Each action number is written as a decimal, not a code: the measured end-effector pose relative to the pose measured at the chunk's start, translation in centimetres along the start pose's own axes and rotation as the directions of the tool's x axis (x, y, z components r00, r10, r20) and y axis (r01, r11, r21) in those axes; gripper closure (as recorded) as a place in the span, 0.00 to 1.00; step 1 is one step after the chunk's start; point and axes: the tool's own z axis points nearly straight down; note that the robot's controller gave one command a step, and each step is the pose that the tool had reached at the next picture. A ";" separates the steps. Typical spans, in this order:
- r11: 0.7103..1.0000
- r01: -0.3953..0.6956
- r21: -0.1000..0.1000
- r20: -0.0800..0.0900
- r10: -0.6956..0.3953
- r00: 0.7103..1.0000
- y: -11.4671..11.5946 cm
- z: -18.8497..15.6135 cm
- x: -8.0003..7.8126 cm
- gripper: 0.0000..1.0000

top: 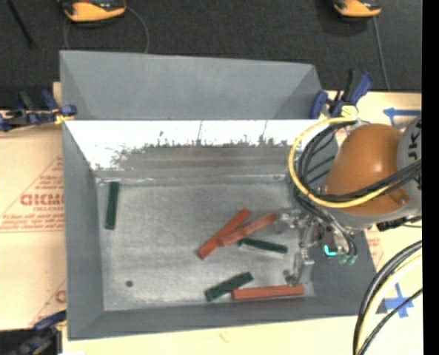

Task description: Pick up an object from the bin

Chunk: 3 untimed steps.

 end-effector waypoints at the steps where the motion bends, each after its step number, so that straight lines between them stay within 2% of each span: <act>1: 0.973 0.232 0.005 0.015 -0.232 0.973 0.3 6.9 -4.6 0.00; 2: 0.973 0.233 0.007 0.019 -0.233 0.972 0.2 6.6 -4.8 1.00; 3: 0.972 0.234 0.005 0.013 -0.234 0.972 0.2 6.8 -4.5 0.00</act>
Offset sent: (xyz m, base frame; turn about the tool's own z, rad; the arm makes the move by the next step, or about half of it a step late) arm 0.0426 0.0035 -0.0706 -0.2346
